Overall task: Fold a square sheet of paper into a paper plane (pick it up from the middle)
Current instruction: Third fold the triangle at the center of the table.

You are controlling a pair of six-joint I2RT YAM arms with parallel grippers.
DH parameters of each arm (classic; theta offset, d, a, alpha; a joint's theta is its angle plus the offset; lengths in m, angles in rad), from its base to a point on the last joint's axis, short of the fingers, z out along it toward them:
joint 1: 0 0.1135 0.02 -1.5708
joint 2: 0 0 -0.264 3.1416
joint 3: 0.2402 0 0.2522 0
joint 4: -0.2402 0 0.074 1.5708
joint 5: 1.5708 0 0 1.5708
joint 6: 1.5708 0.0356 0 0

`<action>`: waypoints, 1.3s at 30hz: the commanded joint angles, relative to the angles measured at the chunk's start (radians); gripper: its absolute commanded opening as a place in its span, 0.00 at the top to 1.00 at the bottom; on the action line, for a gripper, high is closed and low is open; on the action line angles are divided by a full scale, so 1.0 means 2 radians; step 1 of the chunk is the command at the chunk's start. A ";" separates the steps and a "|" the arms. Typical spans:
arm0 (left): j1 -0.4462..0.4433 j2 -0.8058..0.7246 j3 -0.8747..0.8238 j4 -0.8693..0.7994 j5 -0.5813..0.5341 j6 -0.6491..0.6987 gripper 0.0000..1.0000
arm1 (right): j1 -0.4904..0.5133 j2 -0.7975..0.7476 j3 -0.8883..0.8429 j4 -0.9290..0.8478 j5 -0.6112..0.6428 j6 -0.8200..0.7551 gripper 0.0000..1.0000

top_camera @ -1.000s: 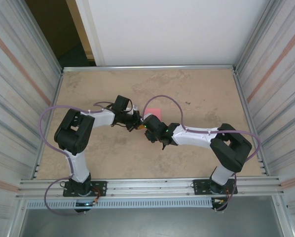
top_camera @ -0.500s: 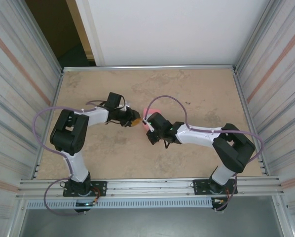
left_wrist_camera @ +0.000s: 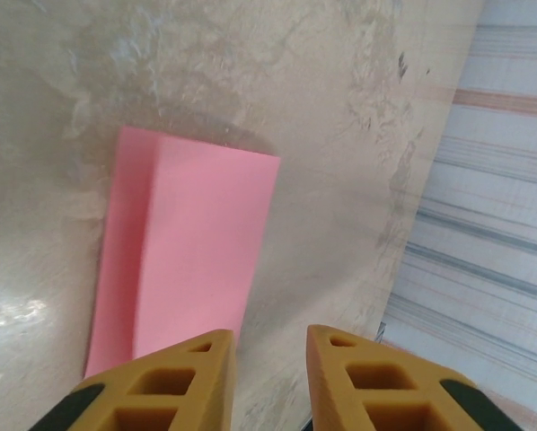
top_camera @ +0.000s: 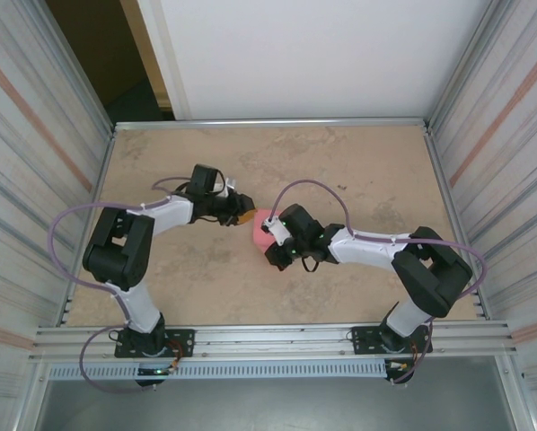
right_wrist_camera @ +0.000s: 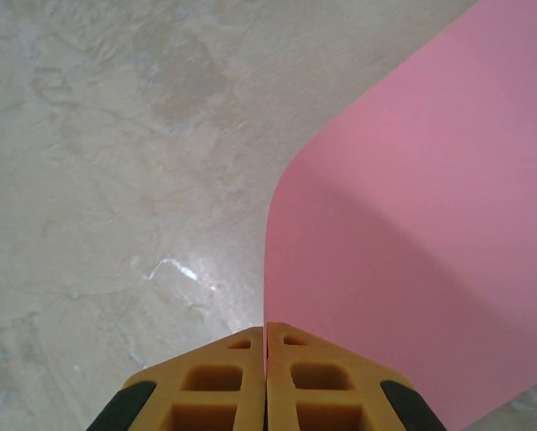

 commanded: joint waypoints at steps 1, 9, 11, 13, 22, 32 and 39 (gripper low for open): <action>-0.012 0.027 0.020 0.003 0.015 0.007 0.74 | -0.005 -0.004 -0.004 0.014 -0.041 0.007 0.93; -0.033 0.080 0.066 -0.049 0.000 0.038 0.82 | -0.010 0.002 -0.007 0.017 -0.047 0.015 0.92; -0.034 0.089 0.071 -0.060 -0.009 0.044 0.82 | -0.015 0.003 -0.006 0.017 -0.048 0.021 0.93; -0.034 0.097 0.074 -0.070 -0.018 0.048 0.83 | -0.021 0.006 -0.005 0.016 -0.050 0.029 0.92; -0.036 0.133 0.096 -0.128 -0.052 0.090 0.84 | -0.042 0.027 0.004 -0.002 -0.052 0.048 0.92; -0.037 0.147 0.110 -0.147 -0.048 0.111 0.85 | -0.057 0.056 0.029 -0.024 -0.020 0.070 0.92; -0.038 0.153 0.129 -0.173 -0.050 0.133 0.85 | -0.062 0.063 0.042 -0.035 -0.003 0.072 0.92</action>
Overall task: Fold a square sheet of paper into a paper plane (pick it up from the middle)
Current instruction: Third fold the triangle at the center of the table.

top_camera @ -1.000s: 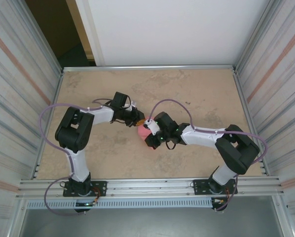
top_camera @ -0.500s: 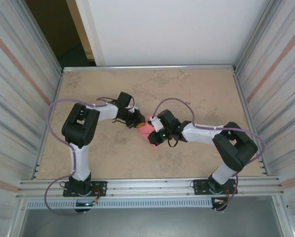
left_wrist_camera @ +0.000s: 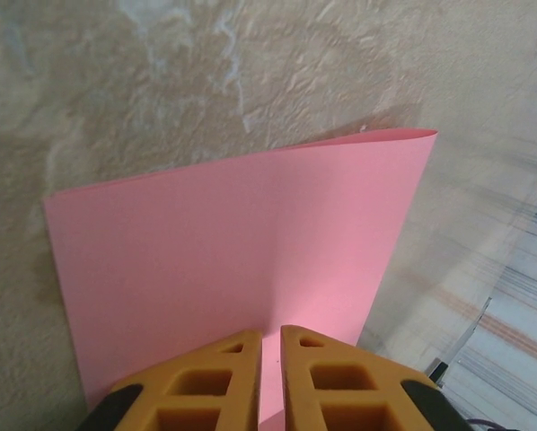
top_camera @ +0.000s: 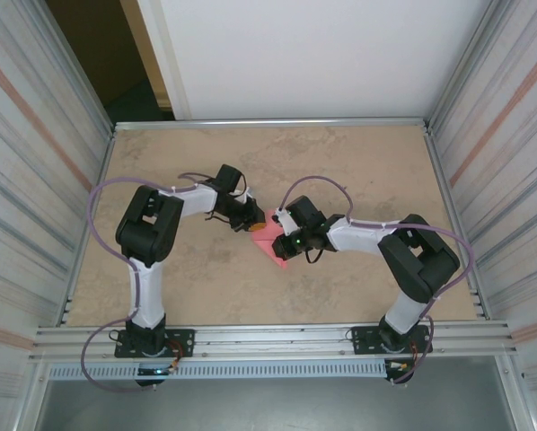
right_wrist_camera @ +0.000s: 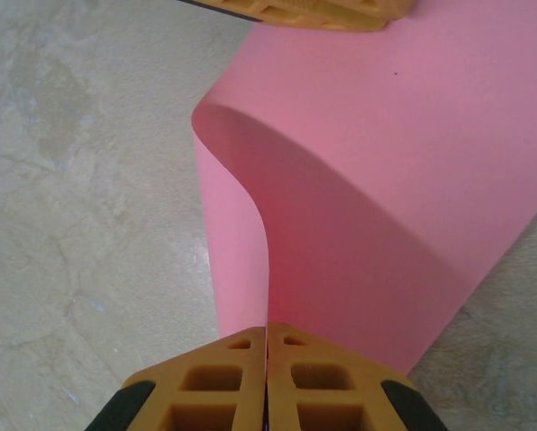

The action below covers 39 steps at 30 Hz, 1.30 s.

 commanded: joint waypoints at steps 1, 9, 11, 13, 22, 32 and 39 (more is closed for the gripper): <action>-0.003 0.020 0.007 -0.038 -0.019 0.025 0.85 | -0.005 0.009 0.018 -0.017 0.014 0.011 0.92; -0.007 0.040 0.031 -0.062 -0.016 0.046 0.86 | -0.007 0.018 0.031 -0.029 0.020 0.009 0.92; -0.008 0.042 0.032 -0.063 -0.016 0.047 0.86 | -0.007 0.020 0.033 -0.031 0.020 0.009 0.92; -0.008 0.043 0.034 -0.064 -0.016 0.048 0.86 | -0.007 0.021 0.034 -0.032 0.021 0.008 0.92; -0.008 0.049 0.039 -0.068 -0.016 0.053 0.88 | -0.007 0.028 0.040 -0.039 0.033 0.009 0.92; -0.008 0.049 0.037 -0.070 -0.017 0.056 0.88 | -0.009 0.032 0.045 -0.042 0.038 0.009 0.92; -0.009 0.050 0.038 -0.070 -0.016 0.056 0.88 | -0.008 0.037 0.047 -0.044 0.040 0.010 0.92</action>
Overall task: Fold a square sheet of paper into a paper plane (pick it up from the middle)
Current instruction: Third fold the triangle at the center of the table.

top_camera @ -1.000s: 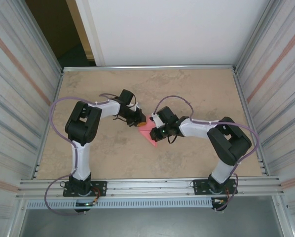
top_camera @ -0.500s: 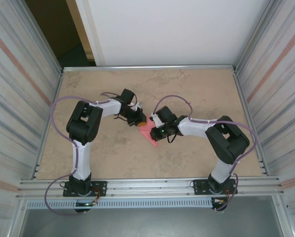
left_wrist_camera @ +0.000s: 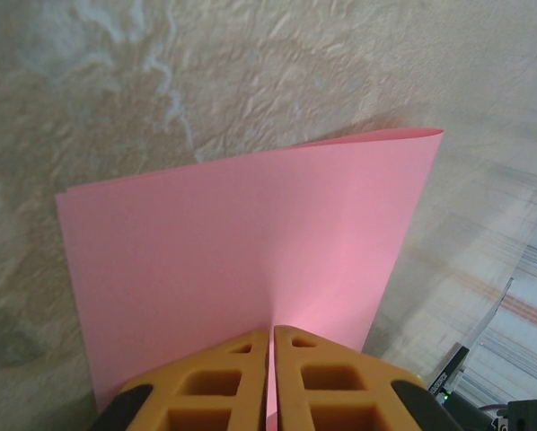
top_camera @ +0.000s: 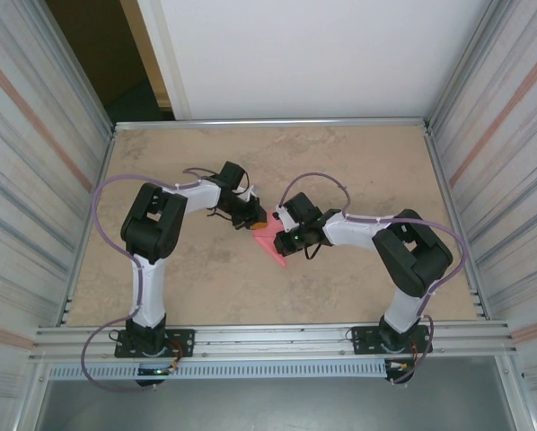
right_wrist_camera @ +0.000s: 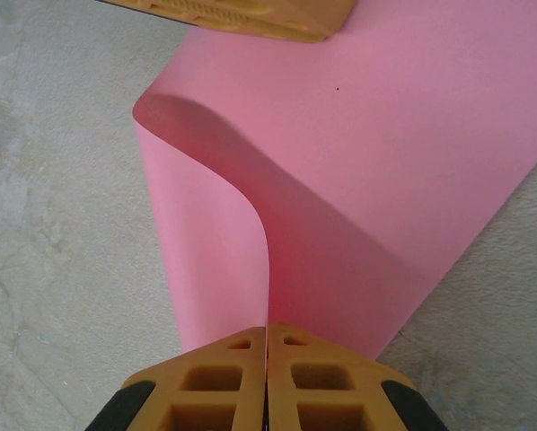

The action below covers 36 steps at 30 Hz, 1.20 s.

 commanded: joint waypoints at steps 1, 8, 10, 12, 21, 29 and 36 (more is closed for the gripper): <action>-0.005 0.026 -0.002 -0.030 -0.021 0.010 0.88 | -0.003 0.011 0.016 -0.011 0.011 0.006 0.92; -0.006 0.026 -0.003 -0.030 -0.021 0.009 0.88 | -0.003 0.014 0.016 -0.013 0.014 0.006 0.92; -0.006 0.025 -0.003 -0.029 -0.022 0.008 0.88 | -0.004 0.015 0.017 -0.013 0.015 0.006 0.92; -0.005 0.025 -0.002 -0.029 -0.022 0.008 0.88 | -0.004 0.016 0.016 -0.014 0.017 0.006 0.92; -0.006 0.025 -0.003 -0.029 -0.021 0.008 0.88 | -0.003 0.018 0.017 -0.017 0.019 0.006 0.92; -0.006 0.018 0.003 -0.028 -0.016 0.006 0.88 | -0.004 0.032 0.020 -0.021 0.013 0.006 0.92; -0.001 -0.045 0.012 -0.014 -0.024 -0.015 0.83 | -0.003 0.039 0.017 -0.025 0.015 0.009 0.92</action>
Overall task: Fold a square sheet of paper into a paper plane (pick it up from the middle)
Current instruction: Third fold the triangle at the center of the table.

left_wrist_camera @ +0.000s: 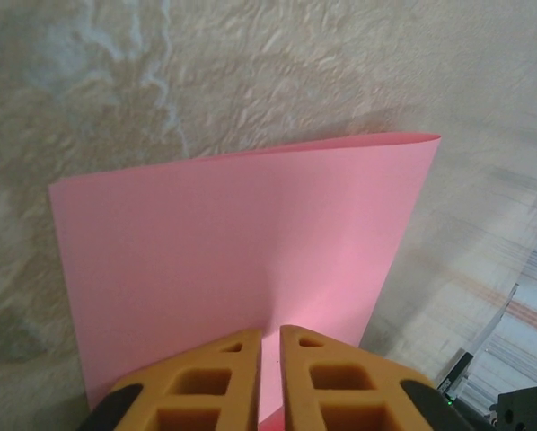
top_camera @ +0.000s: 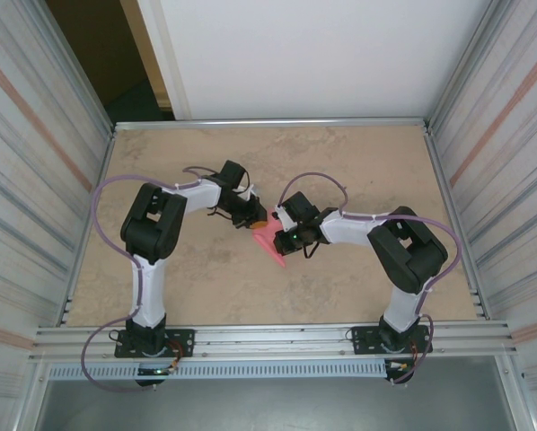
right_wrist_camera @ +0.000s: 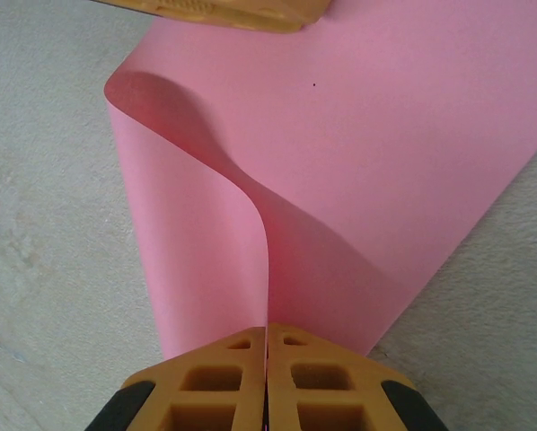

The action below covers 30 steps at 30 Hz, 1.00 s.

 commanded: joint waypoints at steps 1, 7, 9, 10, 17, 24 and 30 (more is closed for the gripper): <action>0.002 -0.049 0.002 -0.003 -0.020 -0.016 0.83 | -0.002 0.018 0.003 -0.017 0.007 0.009 0.92; 0.019 -0.116 -0.076 0.056 -0.035 -0.066 0.78 | -0.003 0.019 0.002 -0.016 0.005 0.014 0.92; 0.023 -0.137 -0.110 0.086 -0.029 -0.083 0.77 | -0.004 0.020 0.002 -0.016 0.003 0.017 0.92; 0.023 -0.147 -0.125 0.098 -0.026 -0.091 0.77 | -0.004 0.021 0.003 -0.016 0.002 0.019 0.92; 0.001 -0.192 -0.210 0.179 -0.013 -0.152 0.75 | -0.005 0.024 0.003 -0.018 -0.001 0.028 0.92; -0.025 -0.187 -0.232 0.207 0.001 -0.176 0.82 | -0.005 0.026 0.003 -0.019 0.001 0.032 0.92; -0.039 -0.164 -0.218 0.189 -0.009 -0.176 0.85 | -0.005 0.027 0.002 -0.019 0.001 0.034 0.92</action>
